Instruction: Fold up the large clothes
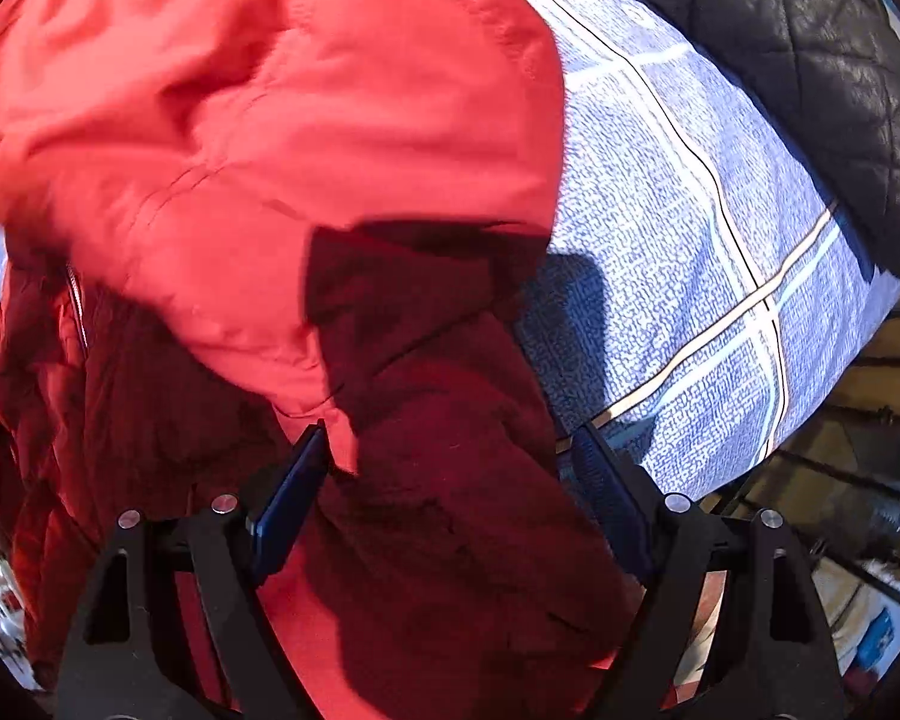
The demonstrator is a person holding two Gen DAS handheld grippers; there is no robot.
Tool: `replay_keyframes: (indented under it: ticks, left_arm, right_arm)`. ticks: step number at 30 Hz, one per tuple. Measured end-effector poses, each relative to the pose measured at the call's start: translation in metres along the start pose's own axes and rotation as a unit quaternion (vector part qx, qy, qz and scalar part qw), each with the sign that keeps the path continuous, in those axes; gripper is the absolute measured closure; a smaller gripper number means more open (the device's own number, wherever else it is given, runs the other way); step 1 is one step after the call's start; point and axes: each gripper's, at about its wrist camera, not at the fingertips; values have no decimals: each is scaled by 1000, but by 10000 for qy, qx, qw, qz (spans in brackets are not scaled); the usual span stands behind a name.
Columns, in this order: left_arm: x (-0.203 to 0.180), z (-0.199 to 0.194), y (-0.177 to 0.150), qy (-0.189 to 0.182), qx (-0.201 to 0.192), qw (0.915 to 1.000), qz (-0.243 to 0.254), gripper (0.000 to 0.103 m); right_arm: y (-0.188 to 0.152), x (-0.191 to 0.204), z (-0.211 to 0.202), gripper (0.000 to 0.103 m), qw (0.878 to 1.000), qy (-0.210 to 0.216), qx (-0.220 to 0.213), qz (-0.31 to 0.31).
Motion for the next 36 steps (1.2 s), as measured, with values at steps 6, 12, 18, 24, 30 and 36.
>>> replay_keyframes:
  ticks: [6, 12, 18, 24, 30, 36]
  left_arm:
    - [29, -16, -88, 448, 541, 9960, -552, 95]
    - [71, 41, -149, 878, 1205, 9835, -1029, 95]
    - [80, 64, -152, 1168, 1366, 9785, -1014, 58]
    - [80, 37, -156, 1340, 1181, 9780, -1081, 33]
    - [51, -10, -137, 1365, 216, 9885, -612, 31]
    - [25, 24, -97, 977, 171, 9950, -120, 20]
  right_arm:
    - [3, -13, -11, 21, 9998, -58, -60, 161]
    - [11, -13, -36, 21, 9994, -151, -266, 151]
    - [23, 3, -61, 21, 9982, -119, -592, -17]
    - [33, 44, -74, 21, 9968, 43, -760, -228]
    - [43, 84, -73, 21, 9950, 300, -780, -550]
    - [63, 114, -69, 21, 9912, 249, -988, -841]
Point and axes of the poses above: each gripper's, at about its wrist camera, not at the fingertips, and z roughly the way its jaws point, x to its left, y to its top, and after that the axes turned 1 degree about -y, right-handed
